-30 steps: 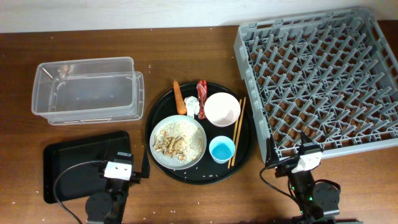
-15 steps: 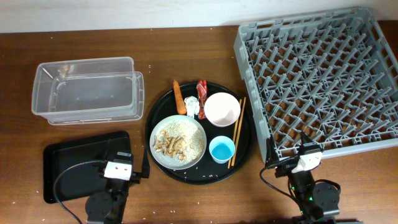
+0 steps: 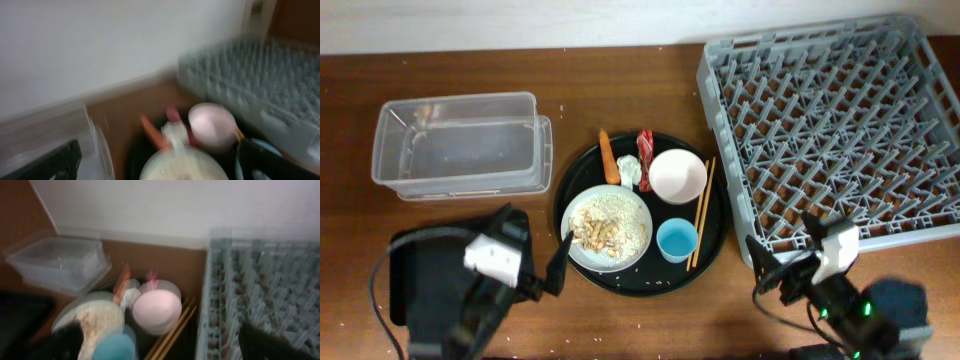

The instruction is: Sort waste into correct bins and load items into the dishwasher rack

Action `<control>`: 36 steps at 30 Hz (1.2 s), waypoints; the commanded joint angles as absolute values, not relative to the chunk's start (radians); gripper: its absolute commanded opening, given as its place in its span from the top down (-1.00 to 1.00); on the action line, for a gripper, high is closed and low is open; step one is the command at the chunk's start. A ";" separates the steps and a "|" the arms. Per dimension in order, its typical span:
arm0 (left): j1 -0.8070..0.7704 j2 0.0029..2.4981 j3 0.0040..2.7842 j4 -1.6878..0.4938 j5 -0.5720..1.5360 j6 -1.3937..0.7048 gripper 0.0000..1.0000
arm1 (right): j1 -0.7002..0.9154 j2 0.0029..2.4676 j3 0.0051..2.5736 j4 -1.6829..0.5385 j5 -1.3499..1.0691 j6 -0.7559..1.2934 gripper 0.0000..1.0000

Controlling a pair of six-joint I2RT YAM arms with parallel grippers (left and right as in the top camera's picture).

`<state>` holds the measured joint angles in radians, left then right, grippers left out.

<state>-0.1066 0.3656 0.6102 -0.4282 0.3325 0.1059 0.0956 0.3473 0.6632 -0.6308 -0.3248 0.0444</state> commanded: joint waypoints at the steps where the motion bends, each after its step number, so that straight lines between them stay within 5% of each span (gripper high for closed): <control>1: -0.102 0.680 0.913 -0.654 0.390 0.099 -0.99 | 0.090 0.653 0.945 -0.825 -0.333 0.041 -0.96; 6: -0.103 0.951 1.092 -0.768 0.761 0.104 -0.99 | 0.090 1.056 1.150 -1.004 -0.603 0.041 -0.97; 8: -0.151 1.032 1.092 -0.849 0.603 0.102 -0.99 | 0.090 1.104 1.150 -0.993 -0.579 0.054 -0.96; 12: -0.515 1.261 1.092 -0.848 0.301 0.014 -0.99 | 0.076 1.104 1.151 -1.032 -0.207 0.402 -0.96; 14: -0.622 1.393 1.094 -0.789 0.193 -0.042 -0.98 | 0.030 1.104 1.151 -1.044 -0.204 0.409 -0.97; 16: -0.641 1.494 1.102 -0.702 0.194 -0.098 -0.59 | -0.014 1.108 1.151 -1.069 -0.205 0.408 -0.96; 21: -0.642 1.655 1.106 -0.583 0.201 -0.098 0.02 | -0.014 1.116 1.150 -1.110 -0.200 0.398 -0.97; 24: -0.671 1.706 1.106 -0.568 0.239 -0.098 0.11 | -0.014 1.156 1.150 -1.131 -0.201 0.398 -0.97; 26: -0.687 1.721 1.106 -0.549 0.233 -0.097 0.57 | -0.014 1.188 1.150 -1.157 -0.201 0.398 -0.97; 27: -0.684 1.718 1.112 -0.553 0.209 -0.097 0.99 | -0.014 1.192 1.150 -1.169 -0.201 0.398 -0.96; 30: -0.629 1.667 1.248 -0.703 0.224 -0.098 1.00 | -0.014 1.190 1.150 -1.175 -0.226 0.333 -0.96; 33: -0.430 1.538 1.361 -0.861 0.647 -0.012 1.00 | -0.014 1.190 1.150 -1.111 -0.655 0.053 -0.99; 34: -0.289 1.518 1.361 -0.862 1.062 0.028 0.99 | -0.013 1.190 1.150 -1.042 -0.934 -0.022 -0.83; 36: -0.195 1.521 1.361 -0.861 1.357 0.050 0.99 | 0.016 1.190 1.150 -0.909 -1.166 -0.030 -0.66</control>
